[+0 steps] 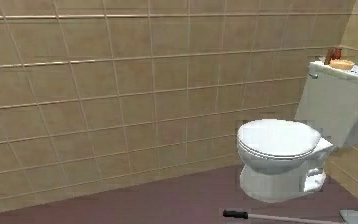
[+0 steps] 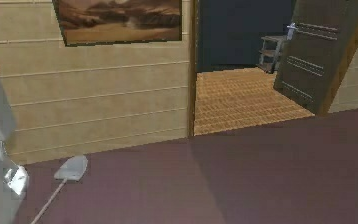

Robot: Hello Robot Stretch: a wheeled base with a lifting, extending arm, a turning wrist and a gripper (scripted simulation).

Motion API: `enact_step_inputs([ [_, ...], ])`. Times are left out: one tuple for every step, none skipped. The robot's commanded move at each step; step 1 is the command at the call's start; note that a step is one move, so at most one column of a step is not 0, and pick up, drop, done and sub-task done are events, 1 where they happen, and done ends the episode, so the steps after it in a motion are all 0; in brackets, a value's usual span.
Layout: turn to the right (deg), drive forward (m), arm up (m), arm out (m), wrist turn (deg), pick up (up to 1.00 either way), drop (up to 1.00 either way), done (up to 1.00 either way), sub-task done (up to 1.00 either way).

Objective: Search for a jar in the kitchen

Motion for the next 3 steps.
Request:
enact_step_inputs([
  [45.0, 0.0, 0.0, 0.0, 0.0, 0.0, 0.0, 0.0, 0.0],
  [45.0, 0.0, 0.0, 0.0, 0.0, 0.0, 0.0, 0.0, 0.0],
  [21.0, 0.0, 0.0, 0.0, 0.0, 0.0, 0.0, 0.0, 0.0],
])
